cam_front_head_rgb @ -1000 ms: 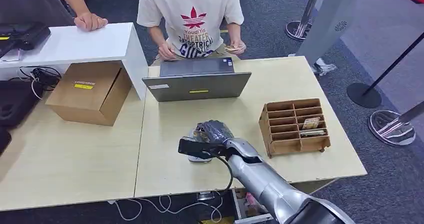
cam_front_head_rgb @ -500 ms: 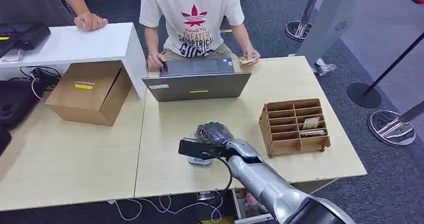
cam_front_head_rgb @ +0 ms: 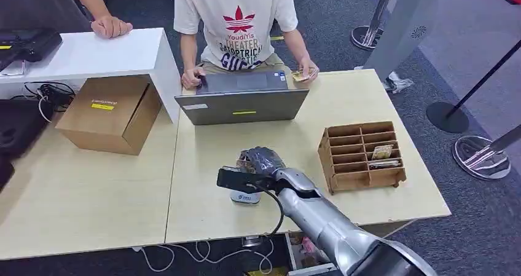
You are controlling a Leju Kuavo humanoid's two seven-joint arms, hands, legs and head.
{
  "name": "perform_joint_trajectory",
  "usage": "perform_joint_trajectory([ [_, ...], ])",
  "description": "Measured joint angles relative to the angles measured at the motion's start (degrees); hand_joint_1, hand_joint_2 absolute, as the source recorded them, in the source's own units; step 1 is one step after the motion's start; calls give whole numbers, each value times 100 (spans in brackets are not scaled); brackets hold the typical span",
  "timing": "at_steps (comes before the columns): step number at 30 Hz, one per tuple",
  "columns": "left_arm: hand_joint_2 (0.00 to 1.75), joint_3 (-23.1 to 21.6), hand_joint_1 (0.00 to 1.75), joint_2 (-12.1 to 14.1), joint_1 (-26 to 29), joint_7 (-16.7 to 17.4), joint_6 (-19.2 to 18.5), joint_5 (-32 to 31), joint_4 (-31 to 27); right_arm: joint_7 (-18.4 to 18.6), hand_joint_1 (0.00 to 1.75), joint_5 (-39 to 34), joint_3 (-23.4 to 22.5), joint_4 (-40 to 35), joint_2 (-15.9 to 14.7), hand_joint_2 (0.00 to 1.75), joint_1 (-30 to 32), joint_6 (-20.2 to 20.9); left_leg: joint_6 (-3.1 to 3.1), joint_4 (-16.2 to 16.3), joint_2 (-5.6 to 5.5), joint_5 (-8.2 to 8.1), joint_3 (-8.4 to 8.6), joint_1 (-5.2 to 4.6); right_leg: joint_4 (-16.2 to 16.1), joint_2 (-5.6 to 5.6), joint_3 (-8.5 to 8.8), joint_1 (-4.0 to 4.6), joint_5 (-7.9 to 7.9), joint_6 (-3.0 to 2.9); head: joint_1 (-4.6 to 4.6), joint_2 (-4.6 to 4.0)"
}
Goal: Pass the card to the sensor for recognition and then transmit it.
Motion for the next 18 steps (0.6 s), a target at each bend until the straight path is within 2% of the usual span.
perform_joint_trajectory([
  [5, 0, 0, 0, 0, 1, -4, 0, 20, 0, -138, 175, -96, 0, -59, 4, 175, -65, -374, 0, 0, 0, 0, -1, 0, 0, 0, -1, 0, 0, 0, -2, 0],
  [10, 0, 0, 0, 0, 1, -20, 0, 20, 0, -192, 175, -122, 0, -140, 4, 175, -207, -466, 0, 0, 0, 0, 0, 0, 0, 0, -1, 0, 0, 0, 0, 0],
  [18, 0, 0, 0, 0, 0, -74, -17, 30, 0, -448, 175, -393, -208, -607, -44, 175, -413, -1084, 0, 0, 0, 0, 0, 0, 1, 1, -2, 0, 0, 0, -2, 0],
])
